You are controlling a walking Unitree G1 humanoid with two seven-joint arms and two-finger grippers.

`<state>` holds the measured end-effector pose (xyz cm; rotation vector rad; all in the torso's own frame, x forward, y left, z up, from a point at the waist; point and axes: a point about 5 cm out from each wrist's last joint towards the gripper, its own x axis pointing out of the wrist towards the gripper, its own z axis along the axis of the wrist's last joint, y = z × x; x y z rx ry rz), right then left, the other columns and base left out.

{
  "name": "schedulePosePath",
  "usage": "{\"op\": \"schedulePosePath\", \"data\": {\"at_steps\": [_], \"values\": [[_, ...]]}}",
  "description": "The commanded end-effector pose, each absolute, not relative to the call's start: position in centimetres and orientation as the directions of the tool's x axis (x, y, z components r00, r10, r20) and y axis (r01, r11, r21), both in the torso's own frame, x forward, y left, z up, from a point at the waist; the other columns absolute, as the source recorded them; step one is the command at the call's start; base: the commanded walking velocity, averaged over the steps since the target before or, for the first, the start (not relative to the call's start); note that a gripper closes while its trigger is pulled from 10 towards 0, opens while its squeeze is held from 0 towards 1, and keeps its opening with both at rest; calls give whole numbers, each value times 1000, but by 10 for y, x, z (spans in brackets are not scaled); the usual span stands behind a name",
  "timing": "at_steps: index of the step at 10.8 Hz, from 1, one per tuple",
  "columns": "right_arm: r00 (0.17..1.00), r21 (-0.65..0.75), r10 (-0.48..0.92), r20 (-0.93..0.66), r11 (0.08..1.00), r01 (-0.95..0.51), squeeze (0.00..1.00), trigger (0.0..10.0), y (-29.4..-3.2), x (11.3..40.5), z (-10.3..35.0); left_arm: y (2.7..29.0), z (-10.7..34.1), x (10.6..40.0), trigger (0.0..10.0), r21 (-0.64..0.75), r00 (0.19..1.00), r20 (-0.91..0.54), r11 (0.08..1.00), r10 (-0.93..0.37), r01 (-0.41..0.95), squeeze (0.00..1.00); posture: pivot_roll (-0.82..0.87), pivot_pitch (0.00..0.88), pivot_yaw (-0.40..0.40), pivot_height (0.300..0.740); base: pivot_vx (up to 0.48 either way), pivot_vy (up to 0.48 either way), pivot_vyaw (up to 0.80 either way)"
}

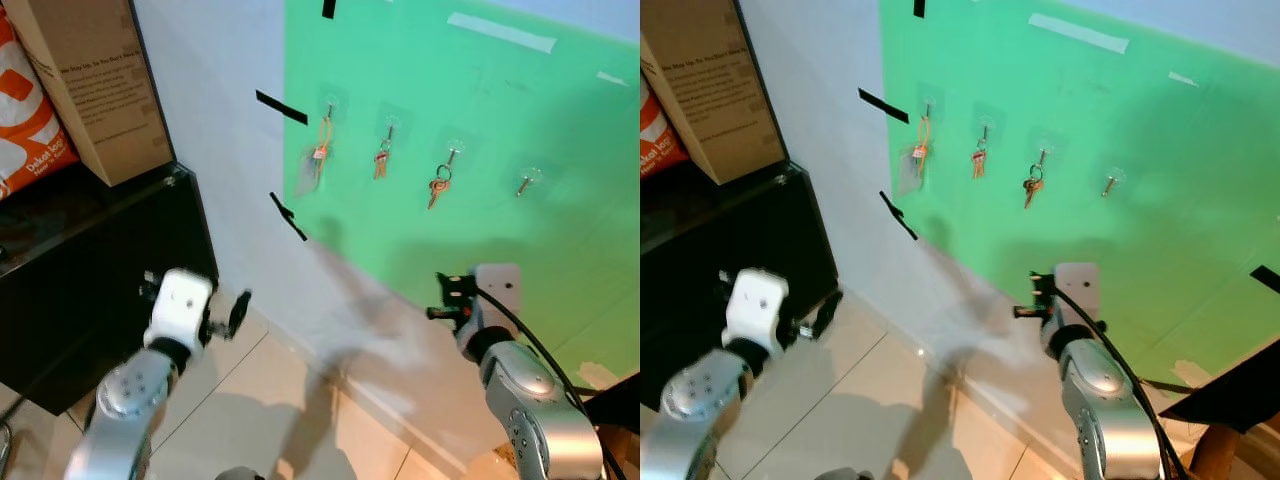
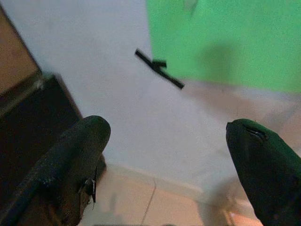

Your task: Hang keys on a hook

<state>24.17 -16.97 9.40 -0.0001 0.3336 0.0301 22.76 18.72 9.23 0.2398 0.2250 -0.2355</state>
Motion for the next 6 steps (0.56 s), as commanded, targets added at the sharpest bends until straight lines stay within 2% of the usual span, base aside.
{"op": "schedulePosePath", "data": {"at_steps": [1,3,5,6], "values": [[937,-32,-16,-350,999,5,0,10000,-176,239,86,183,93,227,10000,235,951,-231,937,-203,257,0,-46,0,-62,740,0,0,0],[934,-30,-30,-357,999,21,0,10000,-178,235,82,182,88,222,10000,239,950,-234,935,-208,263,0,-43,0,-63,740,0,0,0],[949,-35,27,-315,999,-40,0,10000,-170,236,86,178,93,219,10000,246,944,-205,920,-258,304,0,-43,0,-60,740,0,0,0],[959,10,61,-276,998,-60,0,10000,-168,238,90,176,97,218,10000,246,942,-180,914,-284,322,0,-42,0,-59,740,0,0,0]]}}
